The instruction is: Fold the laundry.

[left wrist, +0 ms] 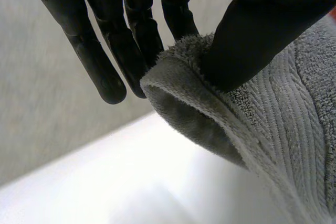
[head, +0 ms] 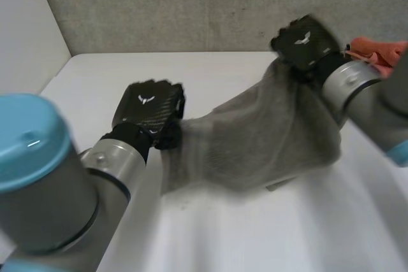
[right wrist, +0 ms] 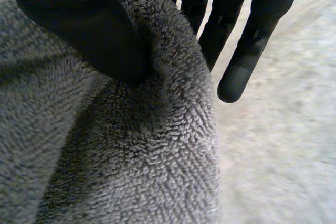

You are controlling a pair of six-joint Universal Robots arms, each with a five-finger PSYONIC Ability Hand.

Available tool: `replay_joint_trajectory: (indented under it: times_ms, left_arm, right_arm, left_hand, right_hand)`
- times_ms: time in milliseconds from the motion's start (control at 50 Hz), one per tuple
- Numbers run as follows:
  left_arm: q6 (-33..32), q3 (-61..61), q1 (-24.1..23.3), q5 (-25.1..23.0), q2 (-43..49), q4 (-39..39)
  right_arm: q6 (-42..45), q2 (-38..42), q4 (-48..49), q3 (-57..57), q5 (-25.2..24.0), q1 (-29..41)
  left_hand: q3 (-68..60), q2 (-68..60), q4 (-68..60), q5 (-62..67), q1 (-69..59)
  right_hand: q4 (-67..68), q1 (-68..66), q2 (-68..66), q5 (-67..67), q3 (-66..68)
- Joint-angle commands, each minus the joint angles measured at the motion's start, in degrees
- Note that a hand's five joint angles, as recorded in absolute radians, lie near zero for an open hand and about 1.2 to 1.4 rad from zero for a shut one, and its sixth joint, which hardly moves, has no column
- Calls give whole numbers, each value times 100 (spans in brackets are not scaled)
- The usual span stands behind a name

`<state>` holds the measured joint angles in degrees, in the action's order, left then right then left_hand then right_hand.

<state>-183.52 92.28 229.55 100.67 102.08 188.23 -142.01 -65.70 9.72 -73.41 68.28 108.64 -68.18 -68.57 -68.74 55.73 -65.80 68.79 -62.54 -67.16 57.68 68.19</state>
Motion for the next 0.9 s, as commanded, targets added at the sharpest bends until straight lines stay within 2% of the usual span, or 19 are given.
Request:
replay_joint_trajectory:
  times_ms: [20,40,60,80,160,200,280,360,420,460,520,580,680,800,820,840,860,900]
  left_arm:
    - [-131,-438,635,66,1462,451]
    - [-149,-517,661,93,1594,486]
    - [-166,-587,714,136,1709,504]
    - [-201,-719,854,232,1892,512]
    - [-237,-860,1302,461,2052,512]
    - [-245,-861,1417,471,2053,521]
    - [-281,-826,1532,453,2009,513]
    - [-290,-747,1532,453,1798,513]
    - [-281,-624,1523,444,1596,539]
    - [-290,-588,1523,444,1499,556]
    - [-298,-571,1523,444,1315,565]
    - [-298,-623,1567,453,1200,565]
    - [-307,-781,1813,444,1217,565]
    - [-333,-940,1892,444,1560,565]
    - [-360,-940,1892,444,1595,565]
    - [-377,-931,1883,436,1630,565]
    - [-438,-905,1866,427,1657,565]
    - [-509,-852,1840,427,1648,557]
  right_arm:
    - [-63,1410,1058,169,45,254]
    - [-89,1481,1085,160,62,324]
    - [-116,1473,1085,125,80,351]
    - [-142,1455,1085,99,97,368]
    - [-475,1201,980,-156,360,325]
    - [-852,712,700,-375,510,255]
    - [-1555,-194,-81,-709,528,106]
    - [-1891,-531,-881,-912,476,-368]
    - [-1830,-575,-1375,-965,458,-677]
    - [-1672,-575,-1744,-974,440,-923]
    - [-1209,-497,-1938,-1000,379,-1142]
    - [-715,-382,-1895,-1062,344,-1205]
    - [-73,381,-1632,-930,309,-1196]
    - [-317,787,-1113,-728,256,-1161]
    - [-475,909,-956,-676,247,-1152]
    - [-546,962,-867,-649,229,-1152]
    - [-616,1015,-797,-614,203,-1152]
    - [-774,1129,-639,-526,37,-1143]
  left_hand:
    - [-1182,-1143,-1126,1427,-1420]
    - [-1182,-1143,-1126,1427,-1420]
    - [-1182,-1143,-1126,1427,-1420]
    - [-1182,-1143,-1126,1427,-1420]
    - [-1182,-1143,-1126,1427,-1420]
    - [-1182,-1143,-1126,1427,-1420]
    - [-1182,-1143,-1126,1427,-1420]
    - [-1182,-1143,-1126,1427,-1420]
    - [-1182,-1143,-1126,1427,-1420]
    - [-1182,-1143,-1126,1427,-1420]
    - [-1182,-1143,-1126,1427,-1420]
    - [-1182,-1143,-1126,1427,-1420]
    - [-1182,-1143,-1126,1427,-1420]
    - [-1182,-1143,-1126,1427,-1420]
    - [-718,-679,-662,963,-956]
    - [302,341,359,-58,64]
    - [2844,2883,2900,-2599,2606]
    - [4578,4617,4634,-4333,4340]
  right_hand:
    - [-1548,923,1385,-1437,-1488]
    - [-4645,4020,4482,-4534,-4585]
    - [-5775,5150,5612,-5664,-5715]
    - [-5879,5254,5716,-5768,-5819]
    - [-5879,5254,5716,-5768,-5819]
    - [-5879,5254,5716,-5768,-5819]
    - [-5879,5254,5716,-5768,-5819]
    - [-5879,5254,5716,-5768,-5819]
    - [-5879,5254,5716,-5768,-5819]
    - [-5083,4458,4920,-4972,-5023]
    - [-4778,4153,4614,-4667,-4717]
    - [-4710,4085,4547,-4599,-4650]
    - [-4559,3934,4396,-4448,-4499]
    - [-3651,3026,3487,-3540,-3590]
    - [-3384,2759,3220,-3273,-3323]
    - [-3181,2556,3018,-3070,-3121]
    - [-3013,2388,2849,-2902,-2952]
    - [-2493,1868,2330,-2382,-2433]
